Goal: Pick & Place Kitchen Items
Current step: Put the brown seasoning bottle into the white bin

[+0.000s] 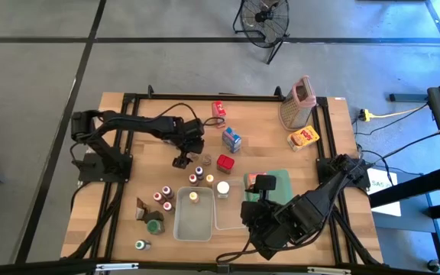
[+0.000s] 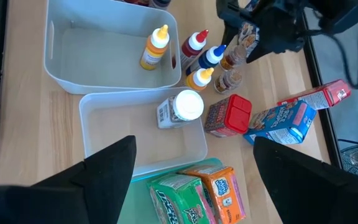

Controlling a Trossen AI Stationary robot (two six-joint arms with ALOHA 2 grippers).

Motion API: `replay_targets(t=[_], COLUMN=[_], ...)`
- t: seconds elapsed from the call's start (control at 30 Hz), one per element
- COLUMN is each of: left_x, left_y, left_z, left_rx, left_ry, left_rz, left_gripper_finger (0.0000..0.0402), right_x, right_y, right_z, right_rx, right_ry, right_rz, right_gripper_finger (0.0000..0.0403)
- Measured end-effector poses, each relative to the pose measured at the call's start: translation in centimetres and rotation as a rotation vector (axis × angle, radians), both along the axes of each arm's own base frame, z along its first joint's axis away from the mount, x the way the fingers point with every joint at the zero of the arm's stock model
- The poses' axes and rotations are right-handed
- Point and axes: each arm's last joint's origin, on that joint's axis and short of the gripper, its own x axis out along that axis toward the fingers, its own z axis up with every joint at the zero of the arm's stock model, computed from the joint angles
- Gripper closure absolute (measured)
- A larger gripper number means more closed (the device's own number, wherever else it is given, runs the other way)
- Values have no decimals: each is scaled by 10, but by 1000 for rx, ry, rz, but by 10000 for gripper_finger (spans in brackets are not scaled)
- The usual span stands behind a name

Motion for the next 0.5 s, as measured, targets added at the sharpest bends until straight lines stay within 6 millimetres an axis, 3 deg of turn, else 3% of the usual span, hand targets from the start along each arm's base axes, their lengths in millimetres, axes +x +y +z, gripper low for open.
replay_targets(t=[0.27,0.5], left_x=[8,9], left_y=[2,3], left_z=[-28,-30], left_rx=[-17,-16], left_ry=[71,69], left_rz=[-8,-6], left_gripper_finger=[80,80], right_x=[0,0], right_y=[0,0], right_z=[0,0], right_rx=[0,-1], right_ry=[0,0], right_rz=[0,0], right_gripper_finger=[75,75])
